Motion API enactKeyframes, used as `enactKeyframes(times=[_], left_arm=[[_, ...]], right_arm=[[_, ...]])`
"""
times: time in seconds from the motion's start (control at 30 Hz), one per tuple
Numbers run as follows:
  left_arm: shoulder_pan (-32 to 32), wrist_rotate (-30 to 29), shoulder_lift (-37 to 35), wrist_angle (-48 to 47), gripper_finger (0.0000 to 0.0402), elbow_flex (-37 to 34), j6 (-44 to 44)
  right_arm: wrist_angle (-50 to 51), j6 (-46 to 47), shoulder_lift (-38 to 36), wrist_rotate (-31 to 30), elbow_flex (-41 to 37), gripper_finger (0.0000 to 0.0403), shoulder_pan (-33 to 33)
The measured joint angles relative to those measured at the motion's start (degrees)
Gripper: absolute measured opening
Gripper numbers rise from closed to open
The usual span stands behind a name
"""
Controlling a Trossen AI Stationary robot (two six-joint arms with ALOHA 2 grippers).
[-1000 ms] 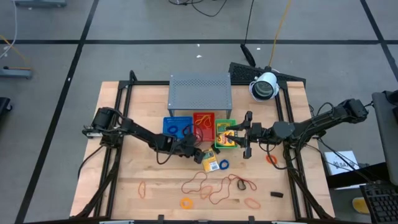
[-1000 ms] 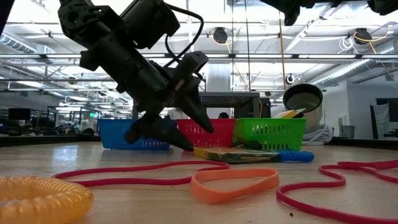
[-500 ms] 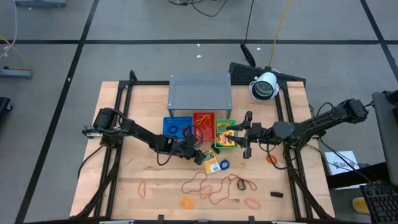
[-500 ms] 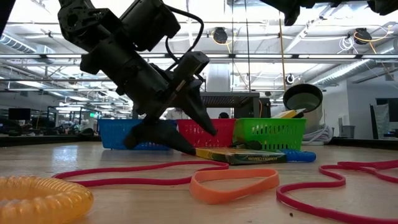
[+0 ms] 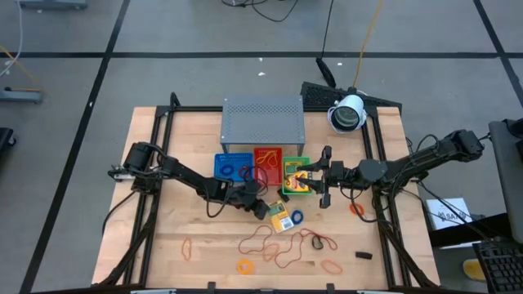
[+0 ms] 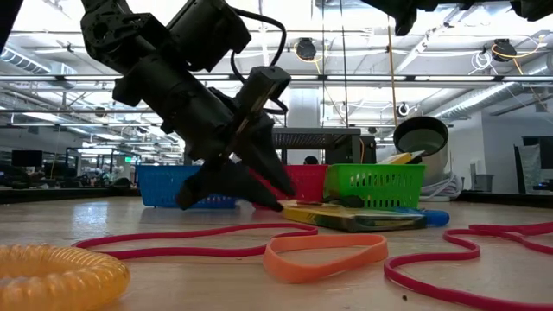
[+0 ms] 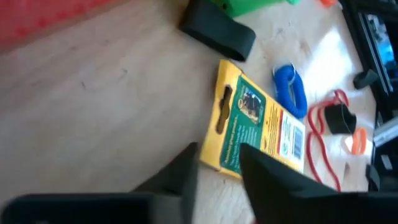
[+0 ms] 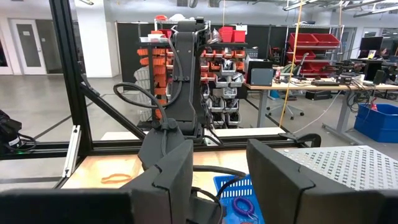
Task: Pick & Place Office Desk Supplies
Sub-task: Put the crayon pack into the green bin
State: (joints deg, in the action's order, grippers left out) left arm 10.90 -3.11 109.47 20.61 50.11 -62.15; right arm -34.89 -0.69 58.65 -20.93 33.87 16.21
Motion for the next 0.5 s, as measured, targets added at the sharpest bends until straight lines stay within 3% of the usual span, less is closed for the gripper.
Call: enactKeyframes(times=[0.13,0.33,0.5], left_arm=[[0.0,1.4,0.0,0.1,0.0017,0.0,3.5],[0.0,1.4,0.0,1.9,0.0005,0.0,7.3],[0.0,2.7,0.0,10.6,0.0004,0.0,13.0]], right_arm=[[0.0,0.0,0.0,0.0,0.0,0.0144,0.0],[0.0,0.0,0.0,0.0,0.0,0.0144,0.0],[0.0,0.0,0.0,0.0,0.0,0.0144,0.0]])
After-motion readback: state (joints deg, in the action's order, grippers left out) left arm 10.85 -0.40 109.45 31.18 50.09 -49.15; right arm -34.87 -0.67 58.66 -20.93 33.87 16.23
